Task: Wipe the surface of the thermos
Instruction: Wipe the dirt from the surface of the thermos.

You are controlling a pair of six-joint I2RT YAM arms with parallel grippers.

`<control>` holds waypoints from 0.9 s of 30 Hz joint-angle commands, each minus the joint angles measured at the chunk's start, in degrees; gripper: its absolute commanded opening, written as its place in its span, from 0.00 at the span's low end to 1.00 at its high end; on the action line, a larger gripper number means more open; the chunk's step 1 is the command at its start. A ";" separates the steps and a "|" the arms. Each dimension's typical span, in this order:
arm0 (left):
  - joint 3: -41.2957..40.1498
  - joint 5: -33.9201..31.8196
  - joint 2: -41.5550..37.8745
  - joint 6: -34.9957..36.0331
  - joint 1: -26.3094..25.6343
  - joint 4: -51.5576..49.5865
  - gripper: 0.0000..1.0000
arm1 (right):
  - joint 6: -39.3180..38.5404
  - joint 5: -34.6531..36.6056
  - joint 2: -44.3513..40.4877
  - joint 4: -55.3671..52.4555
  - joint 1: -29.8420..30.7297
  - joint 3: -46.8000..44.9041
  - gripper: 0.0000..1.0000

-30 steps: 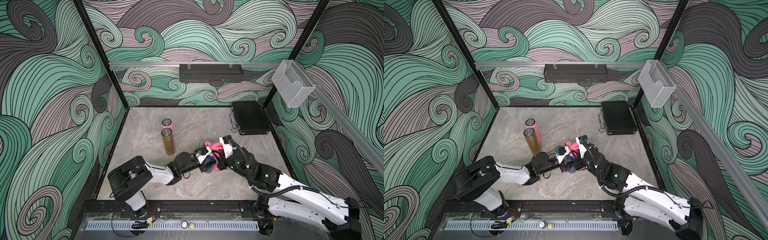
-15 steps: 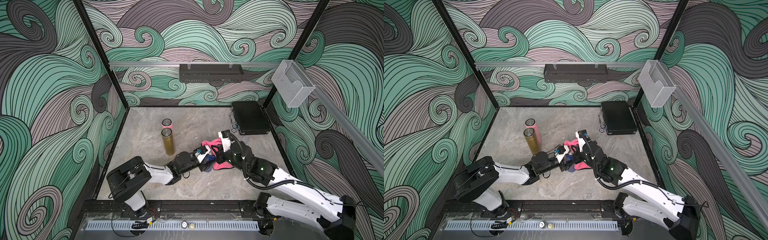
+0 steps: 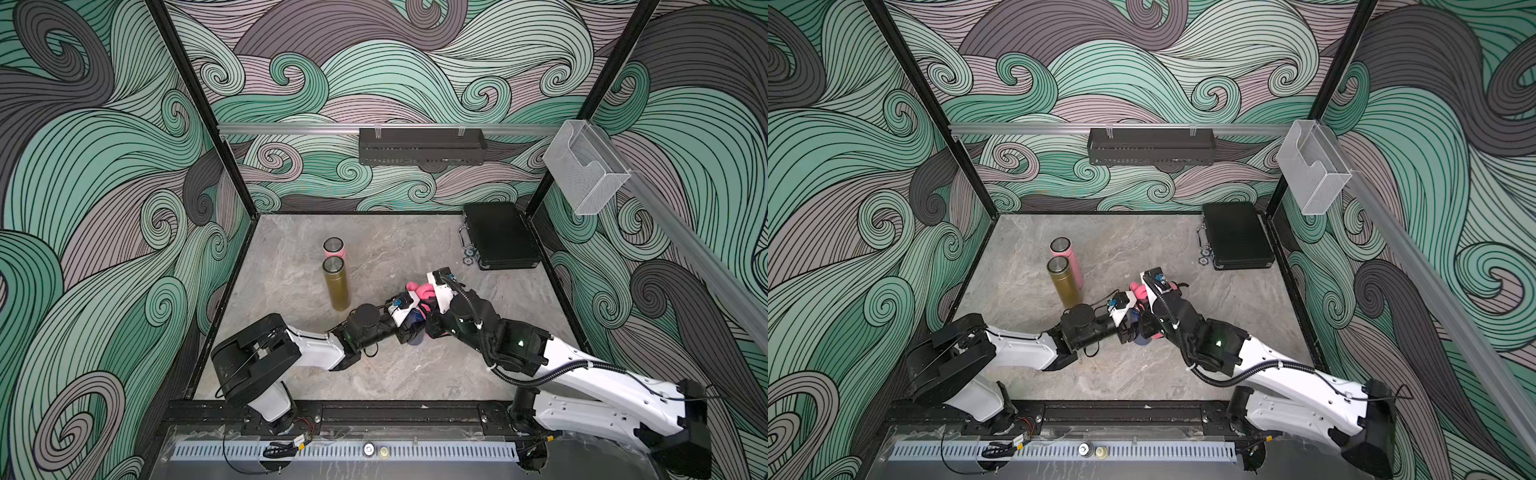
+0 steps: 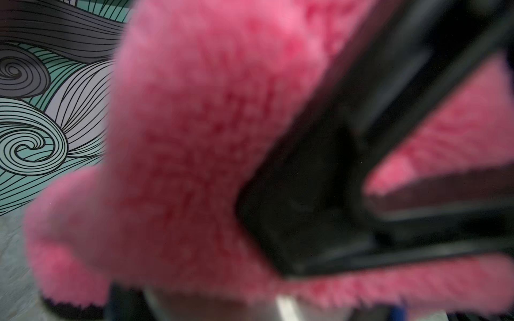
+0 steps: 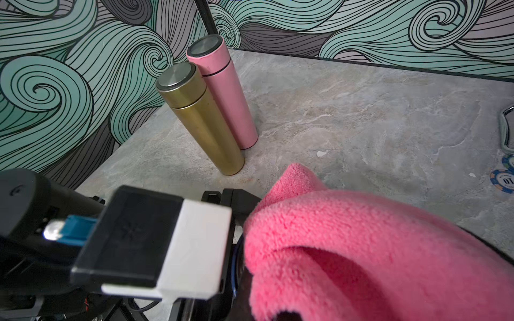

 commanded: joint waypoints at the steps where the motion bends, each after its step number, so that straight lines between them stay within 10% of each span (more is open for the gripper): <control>1: 0.64 1.68 -2.09 1.25 -0.43 4.52 0.00 | 0.42 -1.73 2.42 -6.98 -4.21 -2.59 0.00; 27: 1.62 1.68 -1.40 1.05 -0.26 4.58 0.00 | 1.68 5.82 -8.87 -11.00 -1.36 -2.83 0.00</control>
